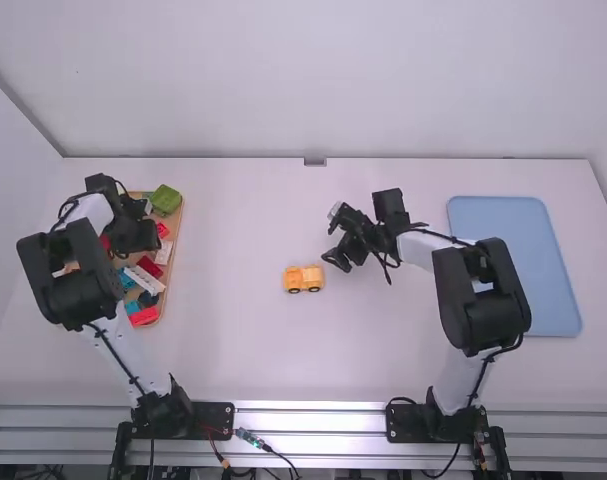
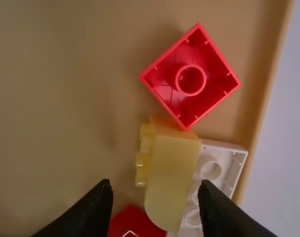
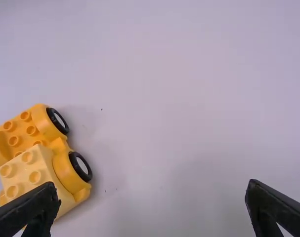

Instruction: Assemble lego blocks to make yellow taxi

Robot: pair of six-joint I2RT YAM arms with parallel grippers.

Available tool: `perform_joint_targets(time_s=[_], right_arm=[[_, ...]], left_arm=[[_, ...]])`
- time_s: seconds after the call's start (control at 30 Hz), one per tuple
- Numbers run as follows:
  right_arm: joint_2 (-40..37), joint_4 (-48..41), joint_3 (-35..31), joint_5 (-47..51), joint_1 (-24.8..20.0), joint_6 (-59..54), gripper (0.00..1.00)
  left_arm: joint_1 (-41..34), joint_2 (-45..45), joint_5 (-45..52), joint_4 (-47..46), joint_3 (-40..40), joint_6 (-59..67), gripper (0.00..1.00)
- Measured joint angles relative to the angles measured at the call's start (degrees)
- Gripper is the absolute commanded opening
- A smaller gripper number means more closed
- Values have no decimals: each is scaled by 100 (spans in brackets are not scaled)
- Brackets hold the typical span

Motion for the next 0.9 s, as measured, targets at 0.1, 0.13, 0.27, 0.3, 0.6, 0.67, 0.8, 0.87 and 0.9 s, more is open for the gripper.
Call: perform_joint_targets(time_s=[0.1, 0.13, 0.27, 0.3, 0.6, 0.67, 0.8, 0.87, 0.9], right_arm=[[0, 2, 0, 0, 0, -9, 99], [0, 2, 0, 0, 2, -2, 99], [0, 0, 0, -2, 0, 4, 99], [0, 0, 0, 2, 0, 7, 99], [0, 2, 0, -2, 2, -7, 99], [0, 0, 0, 0, 0, -2, 99], [0, 0, 0, 0, 0, 4, 99], [2, -13, 0, -2, 0, 0, 99], [0, -24, 0, 0, 2, -9, 99]], left_arm=[[0, 0, -61, 20, 2, -2, 43], [-2, 0, -81, 22, 0, 0, 43], [-2, 0, -214, -9, 0, 0, 42], [-2, 0, -236, -2, 0, 0, 41], [-2, 0, -256, 328, -42, 35, 40], [-2, 0, -236, 514, -164, 138, 40], [-2, 0, -199, 667, -367, 245, 40], [-2, 0, -188, 660, -393, 275, 39], [-2, 0, -188, 669, -393, 289, 39]])
